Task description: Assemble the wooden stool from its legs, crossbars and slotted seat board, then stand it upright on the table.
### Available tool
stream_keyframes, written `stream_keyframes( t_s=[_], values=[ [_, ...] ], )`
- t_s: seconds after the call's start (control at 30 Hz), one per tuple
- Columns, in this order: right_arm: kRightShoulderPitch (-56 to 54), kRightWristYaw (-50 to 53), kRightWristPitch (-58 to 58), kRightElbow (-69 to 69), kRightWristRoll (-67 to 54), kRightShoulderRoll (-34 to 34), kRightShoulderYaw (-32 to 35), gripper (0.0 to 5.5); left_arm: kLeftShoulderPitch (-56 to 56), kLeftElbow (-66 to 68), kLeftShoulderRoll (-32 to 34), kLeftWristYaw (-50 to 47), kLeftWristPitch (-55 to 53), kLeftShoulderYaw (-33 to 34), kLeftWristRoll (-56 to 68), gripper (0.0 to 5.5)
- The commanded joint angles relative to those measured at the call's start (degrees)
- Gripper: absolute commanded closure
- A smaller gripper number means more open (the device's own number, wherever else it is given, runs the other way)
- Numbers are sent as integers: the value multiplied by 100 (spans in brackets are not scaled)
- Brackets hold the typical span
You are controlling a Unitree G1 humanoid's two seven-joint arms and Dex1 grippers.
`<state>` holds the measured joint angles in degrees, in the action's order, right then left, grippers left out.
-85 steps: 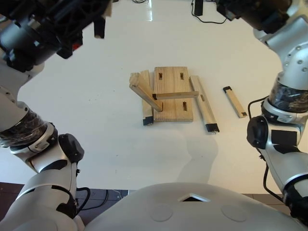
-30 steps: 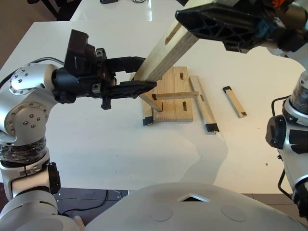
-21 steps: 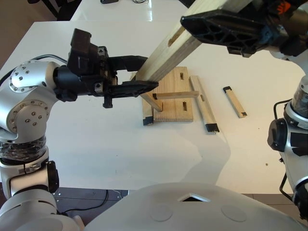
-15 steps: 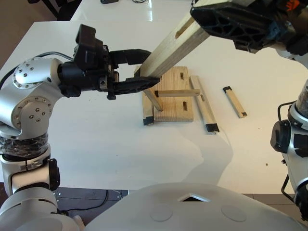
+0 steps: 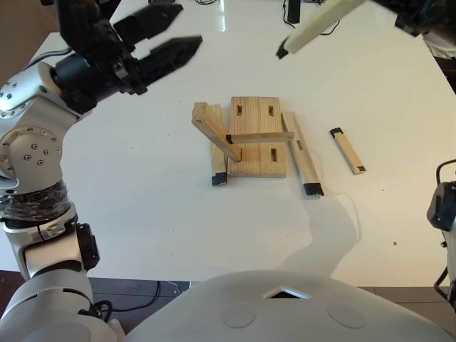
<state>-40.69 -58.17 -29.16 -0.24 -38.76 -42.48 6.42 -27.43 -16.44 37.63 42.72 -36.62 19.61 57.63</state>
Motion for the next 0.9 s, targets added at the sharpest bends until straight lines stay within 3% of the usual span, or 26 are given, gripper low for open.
stream_keyframes(
  t_s=[0.03,0.2,0.33,0.63,0.9],
  values=[
    [1192,-428,822,275,992,97,-834,347,-265,732,-627,-1238,431,743,79,217],
    [1707,-704,1144,320,1125,286,-910,347,16,1376,-1455,-2680,1018,838,-714,217],
    [1965,-909,1099,-84,855,260,-772,347,429,1121,-1973,-3120,1202,748,-923,217],
    [2049,-1142,877,-719,281,332,-459,347,724,895,-2370,-3535,1338,1100,-607,217],
    [2596,-1091,770,-960,343,450,-659,347,846,846,-2472,-3508,1389,1006,-631,217]
  ],
)
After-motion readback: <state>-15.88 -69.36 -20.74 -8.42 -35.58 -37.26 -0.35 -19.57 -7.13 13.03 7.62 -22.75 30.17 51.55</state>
